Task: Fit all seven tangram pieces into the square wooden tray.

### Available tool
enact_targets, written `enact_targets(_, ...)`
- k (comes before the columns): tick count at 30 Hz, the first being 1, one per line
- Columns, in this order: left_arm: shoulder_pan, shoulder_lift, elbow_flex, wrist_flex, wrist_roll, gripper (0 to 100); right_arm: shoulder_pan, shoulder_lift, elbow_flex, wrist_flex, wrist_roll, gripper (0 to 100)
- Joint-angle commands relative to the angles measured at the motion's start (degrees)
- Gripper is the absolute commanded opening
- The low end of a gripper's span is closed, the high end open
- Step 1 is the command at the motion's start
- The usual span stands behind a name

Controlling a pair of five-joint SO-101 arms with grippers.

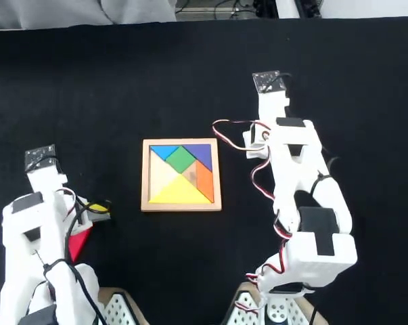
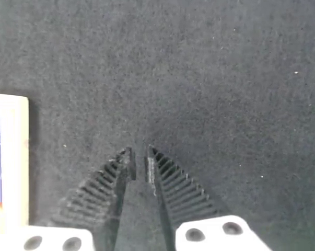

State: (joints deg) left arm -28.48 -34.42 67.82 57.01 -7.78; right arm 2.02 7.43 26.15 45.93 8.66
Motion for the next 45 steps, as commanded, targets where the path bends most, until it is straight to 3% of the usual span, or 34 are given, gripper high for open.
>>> enact_targets(1, -3.3, -0.2, 0.0, -1.8, -0.4, 37, -0.7, -0.9, -0.1, 0.4, 0.4, 4.7)
enact_targets(8, -3.6, -0.7, 0.4, -2.4, -0.4, 37, -0.7, -0.9, -0.1, 0.4, 0.4, 4.7)
enact_targets(16, -3.5, -3.2, -4.8, 5.9, -2.9, 37, -0.7, -0.9, -0.1, 0.4, 0.4, 4.7)
enact_targets(22, -5.1, 1.1, 0.4, -3.9, -1.9, 37, -0.7, -0.9, -0.1, 0.4, 0.4, 4.7)
enact_targets(31, -5.1, 9.1, -4.0, -3.9, -1.6, 35, -0.7, -0.9, -0.1, 0.4, 0.4, 4.7)
enact_targets(45, -5.0, 9.6, -5.0, -4.4, -1.5, 31, -0.7, -0.9, -0.1, 0.4, 0.4, 4.7)
